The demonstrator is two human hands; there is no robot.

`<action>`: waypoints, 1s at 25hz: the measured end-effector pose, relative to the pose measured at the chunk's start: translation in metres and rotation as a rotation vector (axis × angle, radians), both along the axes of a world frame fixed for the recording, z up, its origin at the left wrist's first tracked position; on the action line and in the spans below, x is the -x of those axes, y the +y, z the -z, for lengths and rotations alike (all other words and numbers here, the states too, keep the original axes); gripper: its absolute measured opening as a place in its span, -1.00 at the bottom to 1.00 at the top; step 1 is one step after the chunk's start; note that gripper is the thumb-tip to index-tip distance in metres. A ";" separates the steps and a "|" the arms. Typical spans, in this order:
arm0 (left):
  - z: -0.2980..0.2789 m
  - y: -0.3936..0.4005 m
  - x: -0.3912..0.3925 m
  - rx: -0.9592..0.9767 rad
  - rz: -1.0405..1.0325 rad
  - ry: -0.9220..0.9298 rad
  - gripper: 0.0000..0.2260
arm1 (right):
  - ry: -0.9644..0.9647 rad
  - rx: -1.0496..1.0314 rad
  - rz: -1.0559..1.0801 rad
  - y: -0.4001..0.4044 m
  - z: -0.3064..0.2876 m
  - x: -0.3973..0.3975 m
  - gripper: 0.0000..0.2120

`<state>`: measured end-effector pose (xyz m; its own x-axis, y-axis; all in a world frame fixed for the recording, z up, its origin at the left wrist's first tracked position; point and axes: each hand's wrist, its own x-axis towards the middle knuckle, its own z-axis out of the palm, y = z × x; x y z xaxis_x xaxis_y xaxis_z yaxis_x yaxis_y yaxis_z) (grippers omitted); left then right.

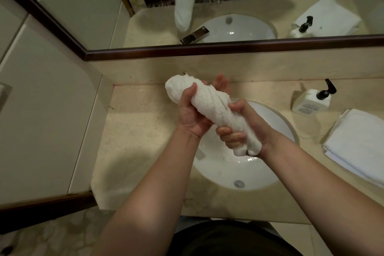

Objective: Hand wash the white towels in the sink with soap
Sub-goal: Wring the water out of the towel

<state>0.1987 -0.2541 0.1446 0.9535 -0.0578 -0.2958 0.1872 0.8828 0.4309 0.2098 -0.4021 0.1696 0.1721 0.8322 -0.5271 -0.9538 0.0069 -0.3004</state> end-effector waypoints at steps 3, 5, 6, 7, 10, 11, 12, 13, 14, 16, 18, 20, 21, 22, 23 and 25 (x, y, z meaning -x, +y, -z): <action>-0.009 -0.003 -0.001 -0.167 0.035 0.150 -0.86 | -0.185 0.259 0.072 0.001 -0.011 0.003 -0.39; -0.008 -0.007 -0.001 -0.322 0.033 0.279 -0.81 | -0.417 0.454 0.101 0.003 -0.012 0.008 -0.29; -0.007 -0.009 -0.001 -0.372 0.015 0.313 -0.75 | -0.527 0.556 0.117 0.004 -0.011 0.011 -0.25; -0.007 -0.013 -0.002 -0.394 -0.009 0.339 -0.72 | -0.619 0.635 0.139 0.006 -0.007 0.013 -0.22; 0.000 -0.021 -0.007 -0.408 -0.134 0.423 -0.83 | -0.800 0.772 0.218 0.012 0.005 0.013 -0.23; 0.002 -0.024 -0.009 -0.423 -0.180 0.460 -0.90 | -0.844 0.807 0.233 0.013 0.008 0.012 -0.28; 0.004 -0.027 -0.010 -0.441 -0.217 0.494 -0.90 | -0.885 0.833 0.235 0.012 0.011 0.011 -0.32; 0.007 -0.030 -0.010 -0.455 -0.232 0.519 -0.83 | -0.918 0.856 0.228 0.011 0.014 0.011 -0.34; 0.009 -0.033 -0.010 -0.470 -0.236 0.531 -0.81 | -0.938 0.874 0.222 0.009 0.017 0.011 -0.34; 0.009 -0.035 -0.009 -0.521 -0.231 0.539 -0.82 | -0.940 0.877 0.220 0.006 0.020 0.011 -0.31; 0.009 -0.037 -0.009 -0.549 -0.215 0.544 -0.75 | -0.888 0.818 0.205 0.001 0.018 0.012 -0.26; 0.008 -0.039 -0.009 -0.622 -0.182 0.549 -0.66 | -0.822 0.722 0.175 -0.005 0.013 0.012 -0.31; 0.007 -0.039 -0.008 -0.664 -0.157 0.541 -0.70 | -0.790 0.687 0.159 -0.008 0.008 0.013 -0.39; 0.004 -0.036 -0.007 -0.676 -0.118 0.500 -0.76 | -0.758 0.661 0.145 -0.011 0.004 0.014 -0.45; 0.000 -0.032 -0.004 -0.647 -0.054 0.418 -0.81 | -0.718 0.634 0.142 -0.013 -0.001 0.015 -0.49; -0.006 -0.019 0.001 -0.504 0.125 0.199 -0.78 | -0.604 0.557 0.141 -0.019 -0.008 0.011 -0.52</action>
